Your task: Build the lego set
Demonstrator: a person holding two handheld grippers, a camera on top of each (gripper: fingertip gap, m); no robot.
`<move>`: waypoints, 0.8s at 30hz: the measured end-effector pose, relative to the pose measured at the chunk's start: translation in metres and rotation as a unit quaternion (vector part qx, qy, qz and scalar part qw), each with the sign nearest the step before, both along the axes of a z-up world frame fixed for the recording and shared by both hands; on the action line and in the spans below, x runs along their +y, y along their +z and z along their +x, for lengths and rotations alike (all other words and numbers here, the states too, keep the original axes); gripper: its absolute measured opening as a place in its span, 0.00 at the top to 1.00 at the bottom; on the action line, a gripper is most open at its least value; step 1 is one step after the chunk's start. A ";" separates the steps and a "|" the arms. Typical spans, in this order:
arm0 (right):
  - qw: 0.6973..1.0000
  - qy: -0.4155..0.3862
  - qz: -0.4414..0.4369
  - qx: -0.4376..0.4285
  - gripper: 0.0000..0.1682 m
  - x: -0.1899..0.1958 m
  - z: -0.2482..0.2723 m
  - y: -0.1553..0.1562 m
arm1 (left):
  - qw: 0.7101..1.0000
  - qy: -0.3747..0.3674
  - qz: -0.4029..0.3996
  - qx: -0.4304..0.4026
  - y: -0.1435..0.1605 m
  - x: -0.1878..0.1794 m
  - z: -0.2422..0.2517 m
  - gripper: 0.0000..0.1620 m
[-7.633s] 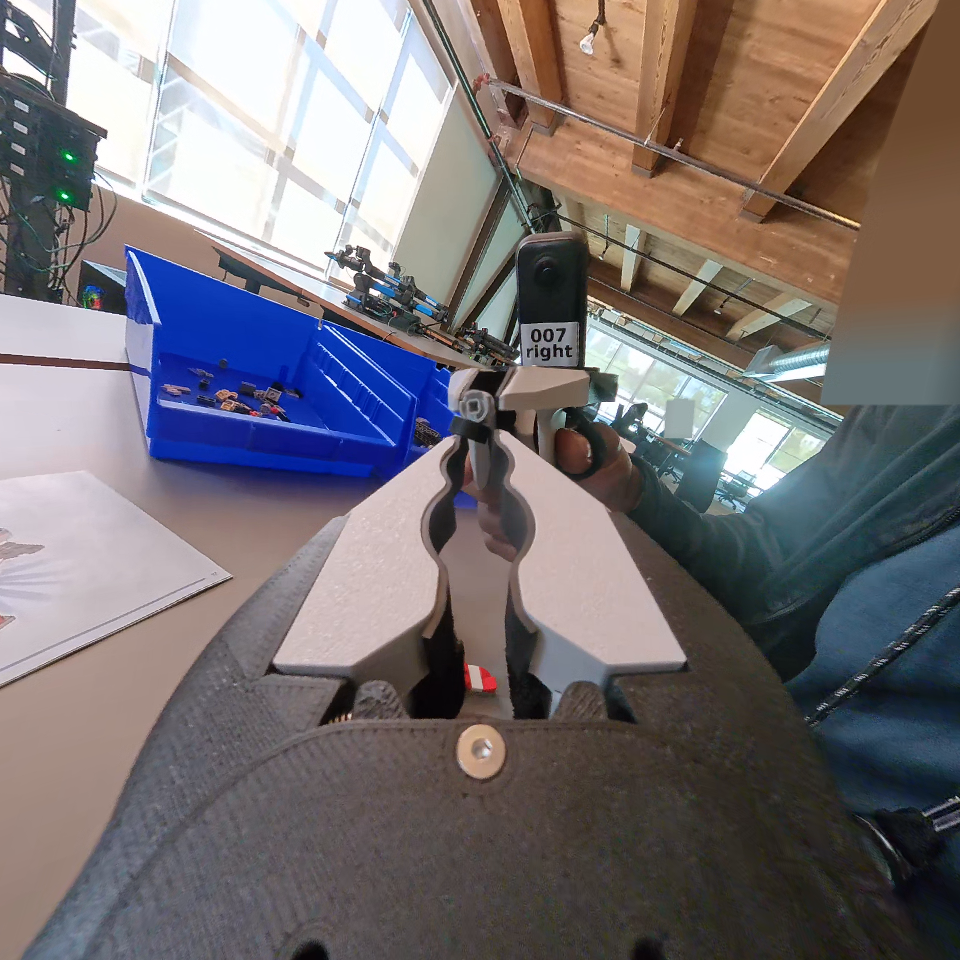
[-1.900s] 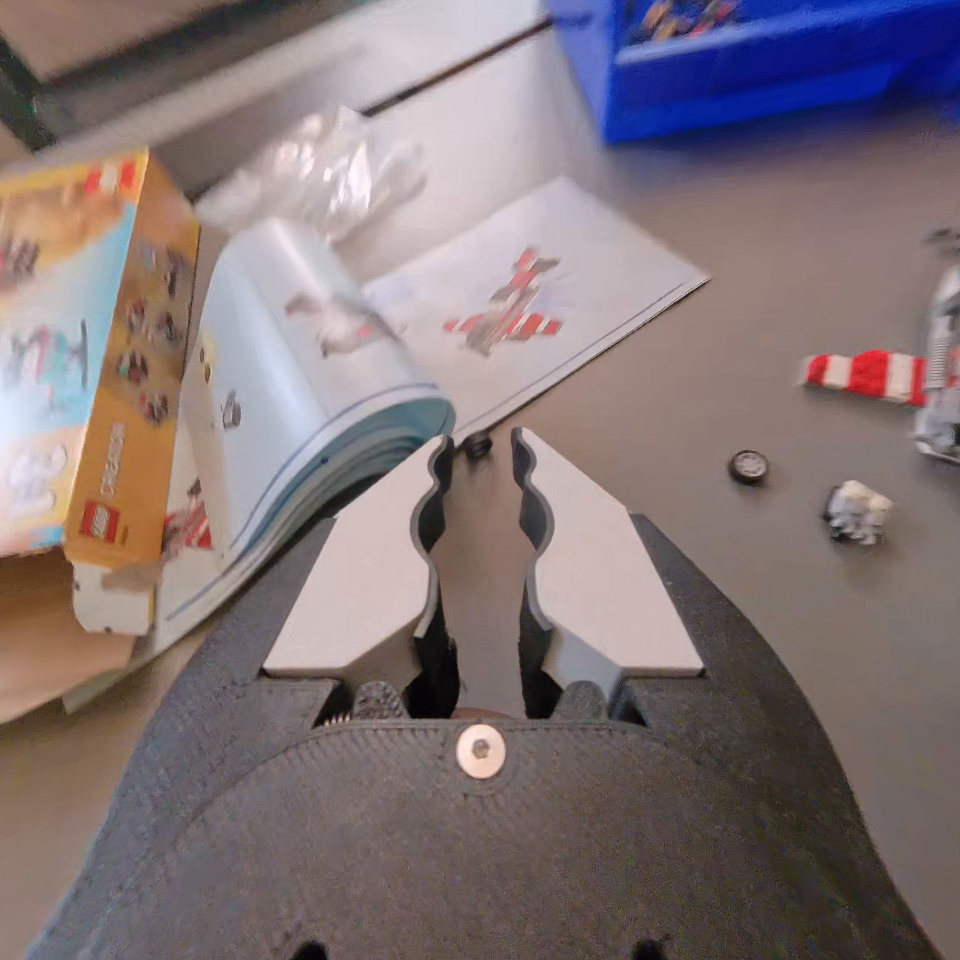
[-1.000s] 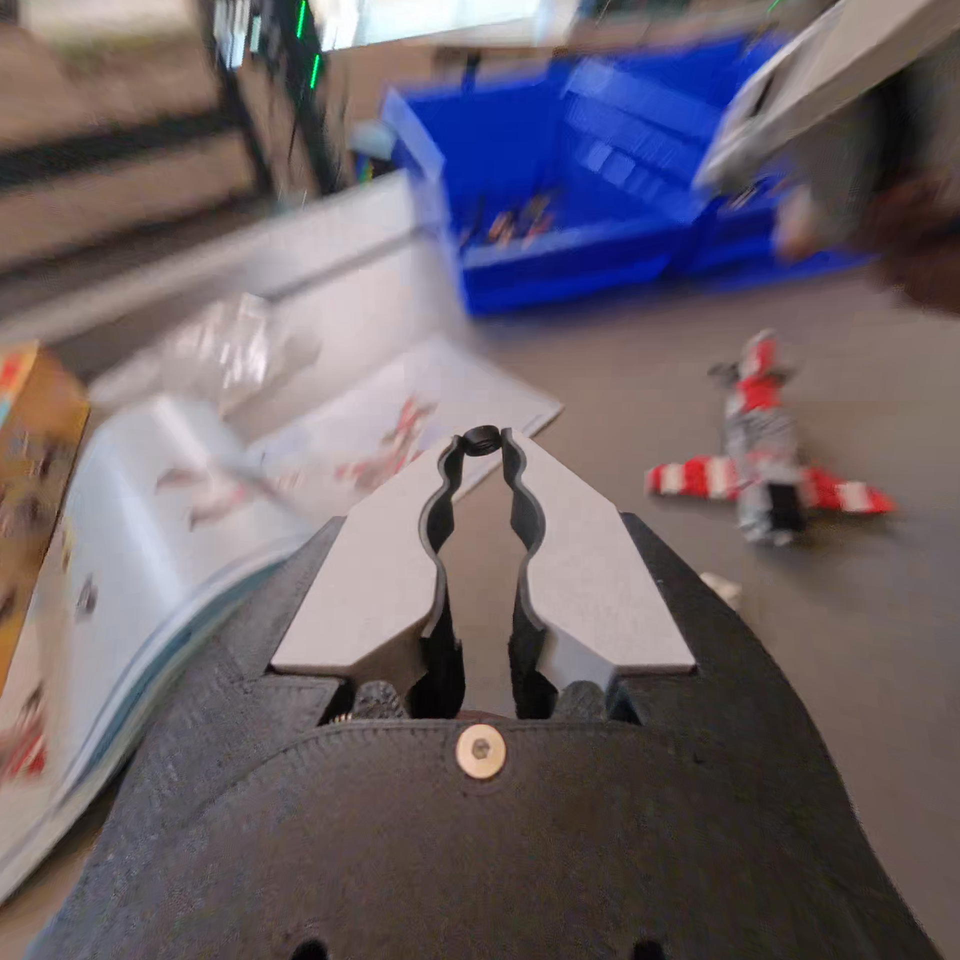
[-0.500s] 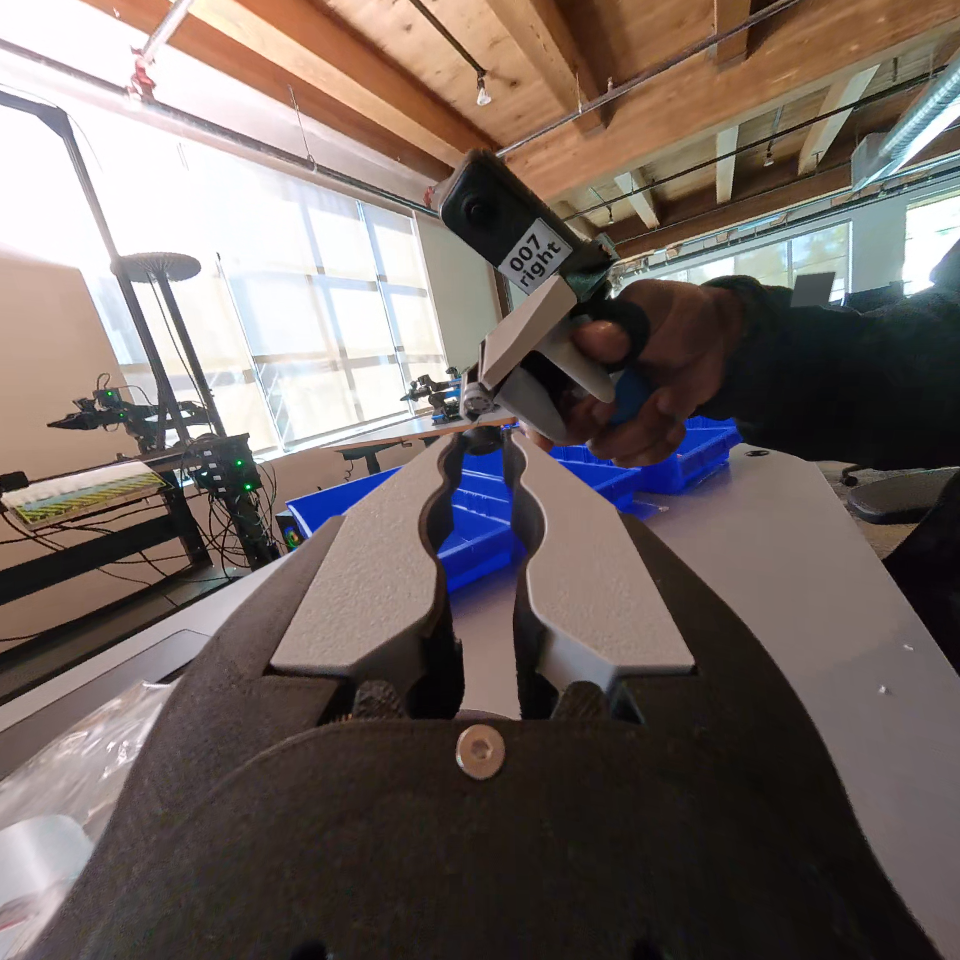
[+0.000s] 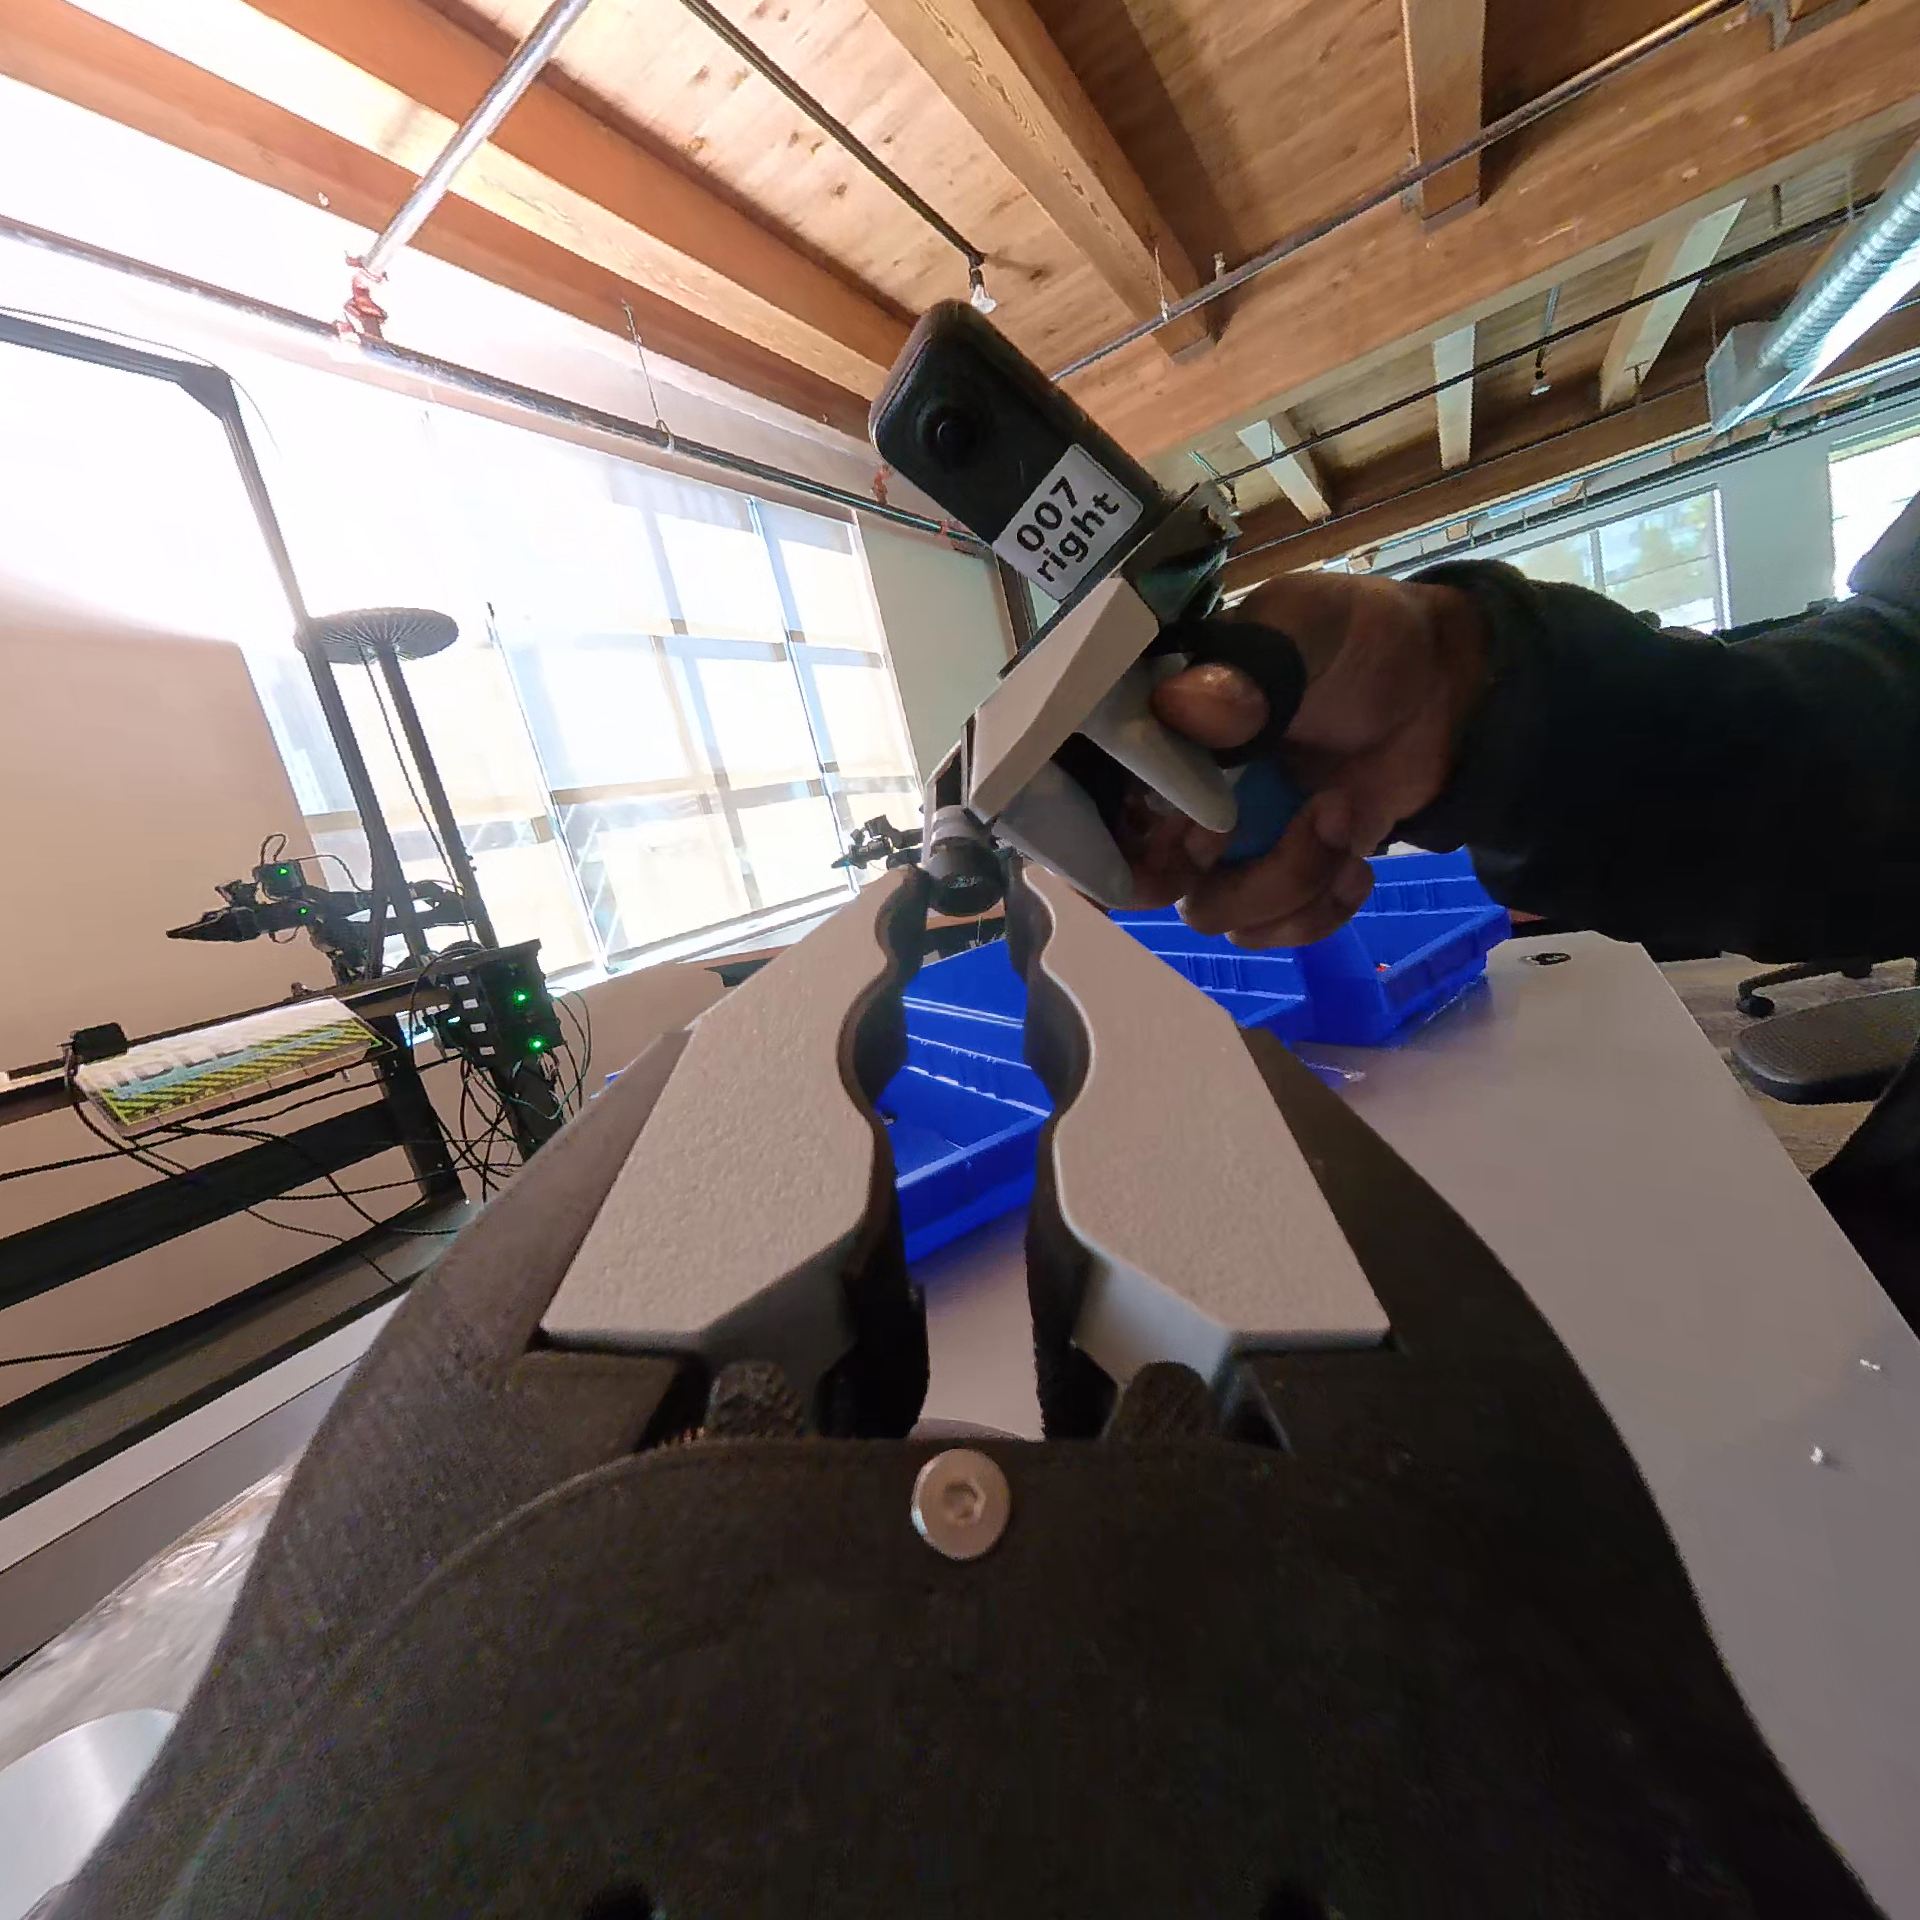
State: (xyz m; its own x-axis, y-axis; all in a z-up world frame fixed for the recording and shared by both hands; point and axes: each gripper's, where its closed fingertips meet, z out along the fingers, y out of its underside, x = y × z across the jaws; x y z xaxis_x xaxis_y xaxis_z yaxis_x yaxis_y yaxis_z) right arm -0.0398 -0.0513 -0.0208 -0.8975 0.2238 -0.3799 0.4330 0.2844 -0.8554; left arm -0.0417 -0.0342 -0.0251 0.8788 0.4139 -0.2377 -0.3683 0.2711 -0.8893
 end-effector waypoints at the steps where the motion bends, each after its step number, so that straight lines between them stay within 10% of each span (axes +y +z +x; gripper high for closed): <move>1: 1.000 0.000 0.000 0.001 0.93 -0.001 0.000 0.001 | 1.000 0.000 0.002 0.001 0.001 -0.001 0.000 0.91; 24: 0.996 -0.012 -0.067 -0.057 0.93 -0.001 -0.001 -0.001 | 0.989 -0.065 0.127 -0.032 0.028 -0.015 0.010 0.91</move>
